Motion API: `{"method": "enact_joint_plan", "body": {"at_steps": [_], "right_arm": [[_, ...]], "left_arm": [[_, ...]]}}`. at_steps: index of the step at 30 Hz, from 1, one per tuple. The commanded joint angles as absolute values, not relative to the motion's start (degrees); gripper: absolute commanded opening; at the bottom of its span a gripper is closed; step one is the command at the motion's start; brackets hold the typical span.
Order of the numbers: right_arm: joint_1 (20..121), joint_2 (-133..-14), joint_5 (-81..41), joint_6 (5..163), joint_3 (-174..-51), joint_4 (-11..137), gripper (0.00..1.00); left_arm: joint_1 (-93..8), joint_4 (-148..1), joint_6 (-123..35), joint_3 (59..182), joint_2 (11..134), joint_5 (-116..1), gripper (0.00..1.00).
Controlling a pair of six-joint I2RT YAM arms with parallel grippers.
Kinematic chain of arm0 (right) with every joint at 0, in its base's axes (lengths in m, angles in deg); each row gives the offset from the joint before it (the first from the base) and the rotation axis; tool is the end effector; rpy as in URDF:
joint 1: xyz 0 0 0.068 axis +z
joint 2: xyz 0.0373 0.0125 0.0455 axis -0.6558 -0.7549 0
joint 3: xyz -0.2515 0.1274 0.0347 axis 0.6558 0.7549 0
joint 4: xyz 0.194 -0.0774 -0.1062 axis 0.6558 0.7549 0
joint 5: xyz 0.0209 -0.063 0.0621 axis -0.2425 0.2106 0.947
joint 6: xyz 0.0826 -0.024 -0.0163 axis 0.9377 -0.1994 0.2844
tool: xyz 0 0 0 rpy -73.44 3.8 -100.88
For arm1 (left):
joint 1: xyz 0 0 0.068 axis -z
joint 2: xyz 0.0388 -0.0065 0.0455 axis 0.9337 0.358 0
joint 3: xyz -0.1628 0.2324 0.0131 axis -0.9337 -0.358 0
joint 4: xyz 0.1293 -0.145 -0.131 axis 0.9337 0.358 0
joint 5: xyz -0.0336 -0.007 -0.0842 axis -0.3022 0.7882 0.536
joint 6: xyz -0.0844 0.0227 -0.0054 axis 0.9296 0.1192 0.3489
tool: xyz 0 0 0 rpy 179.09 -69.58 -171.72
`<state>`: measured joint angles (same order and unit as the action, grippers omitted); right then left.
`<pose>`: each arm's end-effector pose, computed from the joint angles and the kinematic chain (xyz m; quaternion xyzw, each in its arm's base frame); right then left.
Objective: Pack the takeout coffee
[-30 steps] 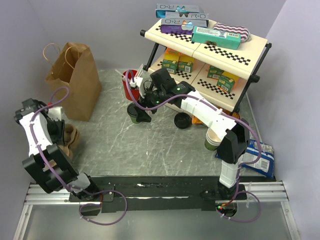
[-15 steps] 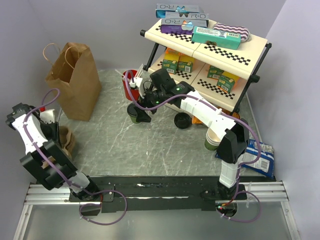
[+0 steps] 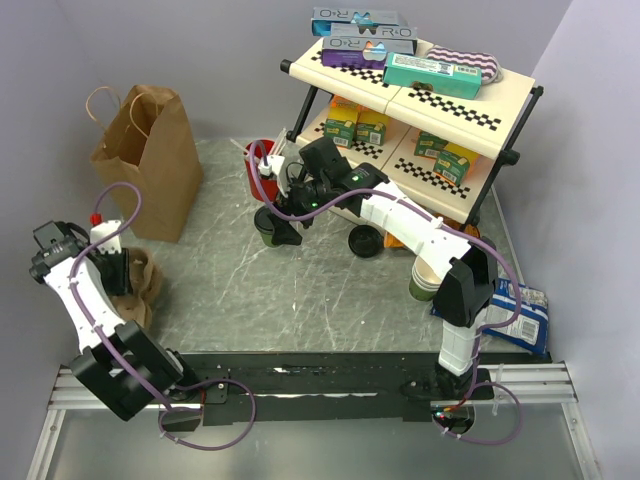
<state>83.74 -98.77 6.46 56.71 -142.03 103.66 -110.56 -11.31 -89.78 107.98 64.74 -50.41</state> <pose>0.2755 0.3142 0.3443 -0.5590 0.6802 0.3386 0.3319 0.1576 0.1125 0.2591 -0.0359 0.9725 0.0147 0.2298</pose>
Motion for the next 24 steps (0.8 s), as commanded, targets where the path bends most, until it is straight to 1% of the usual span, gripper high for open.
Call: {"method": "enact_joint_plan", "body": {"at_steps": [1, 3, 4, 5, 7, 8, 9, 11, 17, 18, 19, 21, 22, 24], "right_arm": [[84.2, -99.3, 7.9, 57.6, -143.6, 102.3, 1.00], [84.3, -99.4, 7.7, 57.7, -143.5, 102.2, 1.00], [84.3, -99.3, 7.4, 57.5, -143.7, 102.3, 1.00], [84.3, -99.0, 7.2, 57.3, -143.6, 102.3, 1.00], [84.4, -98.9, 7.0, 57.2, -143.0, 102.0, 1.00], [84.3, -98.9, 7.3, 57.3, -142.9, 102.1, 1.00], [84.3, -98.9, 7.4, 57.2, -143.1, 102.5, 1.00], [84.2, -98.7, 7.2, 57.2, -143.0, 102.5, 1.00], [84.3, -98.6, 7.2, 57.2, -143.0, 102.6, 1.00], [84.2, -98.4, 6.8, 57.2, -143.0, 102.7, 1.00], [84.1, -98.1, 6.4, 57.5, -143.1, 102.8, 1.00], [83.5, -97.5, 6.3, 58.0, -142.7, 102.7, 1.00], [83.1, -96.7, 6.4, 58.8, -142.5, 102.6, 1.00], [81.8, -96.0, 7.0, 59.6, -142.0, 102.6, 1.00]], "left_arm": [[-111.9, -11.8, -91.2, 111.3, 65.4, -46.4, 0.01], [-113.1, -13.1, -91.0, 112.1, 64.3, -45.6, 0.01], [-113.0, -7.3, -91.8, 115.0, 64.8, -40.1, 0.01], [-113.1, -7.8, -91.1, 116.9, 64.9, -40.0, 0.01], [-113.0, -13.1, -88.7, 113.0, 64.3, -44.6, 0.01], [-112.8, -12.6, -89.0, 112.8, 66.3, -46.7, 0.01], [-112.9, -9.2, -90.0, 116.5, 67.8, -45.3, 0.01], [-112.8, -3.0, -89.6, 120.0, 70.7, -41.7, 0.01], [-112.1, -0.8, -89.2, 125.5, 71.4, -39.6, 0.01], [-111.7, 2.4, -91.6, 126.7, 71.5, -35.7, 0.01], [-111.1, 3.6, -92.4, 127.1, 71.4, -34.2, 0.01], [-106.7, 6.2, -93.8, 126.8, 70.8, -30.4, 0.01], [-101.9, 5.8, -93.0, 126.3, 69.8, -30.1, 0.01], [-96.3, 1.5, -86.9, 123.0, 68.5, -29.9, 0.01]]}}
